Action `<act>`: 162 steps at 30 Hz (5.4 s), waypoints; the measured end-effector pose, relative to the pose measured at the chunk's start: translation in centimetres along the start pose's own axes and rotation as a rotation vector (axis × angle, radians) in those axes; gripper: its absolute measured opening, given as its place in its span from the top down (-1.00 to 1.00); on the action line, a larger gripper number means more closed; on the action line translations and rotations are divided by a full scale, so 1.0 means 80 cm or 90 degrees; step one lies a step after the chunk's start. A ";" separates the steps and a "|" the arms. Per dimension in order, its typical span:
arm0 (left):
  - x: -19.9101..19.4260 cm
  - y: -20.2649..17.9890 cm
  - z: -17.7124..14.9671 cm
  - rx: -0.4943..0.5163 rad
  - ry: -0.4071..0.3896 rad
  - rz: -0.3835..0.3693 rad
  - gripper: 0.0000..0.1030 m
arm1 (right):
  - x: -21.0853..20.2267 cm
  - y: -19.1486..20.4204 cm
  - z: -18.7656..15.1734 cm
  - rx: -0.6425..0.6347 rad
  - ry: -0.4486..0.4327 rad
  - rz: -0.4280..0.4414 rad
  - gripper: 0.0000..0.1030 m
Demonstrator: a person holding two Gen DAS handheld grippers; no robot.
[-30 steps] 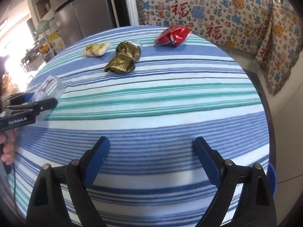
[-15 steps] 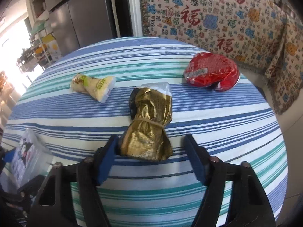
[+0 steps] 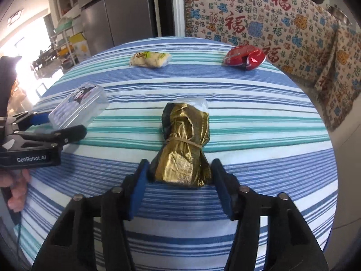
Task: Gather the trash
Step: 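Hold the clear plastic box in the left tool while the right tool grasps the gold foil packet, then carry both items to the blue wastebasket and open both tools to drop them, then move both tools back over the table toward the remaining trash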
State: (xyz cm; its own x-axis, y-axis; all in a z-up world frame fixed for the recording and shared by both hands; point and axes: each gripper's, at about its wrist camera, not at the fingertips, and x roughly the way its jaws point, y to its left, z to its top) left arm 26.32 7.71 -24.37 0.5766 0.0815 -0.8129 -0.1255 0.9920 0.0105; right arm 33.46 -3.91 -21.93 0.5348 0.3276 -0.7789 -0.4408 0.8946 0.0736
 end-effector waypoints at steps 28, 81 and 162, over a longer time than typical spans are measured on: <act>-0.012 -0.003 0.004 0.042 0.003 -0.097 -0.90 | -0.016 -0.005 0.029 0.039 0.006 0.027 -0.71; -0.091 -0.475 0.009 0.273 0.002 -0.401 -0.21 | -0.244 -0.377 -0.161 0.372 0.000 -0.146 0.26; 0.107 -0.074 0.210 -0.226 0.053 0.146 -0.41 | -0.036 -0.075 0.005 0.065 -0.014 -0.008 -0.69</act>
State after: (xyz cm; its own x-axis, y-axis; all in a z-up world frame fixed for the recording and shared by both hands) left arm 45.53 4.13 -21.59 0.4355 0.2741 -0.8574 -0.5219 0.8530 0.0076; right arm 34.87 -10.10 -19.84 0.5562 0.3227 -0.7658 -0.3596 0.9242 0.1282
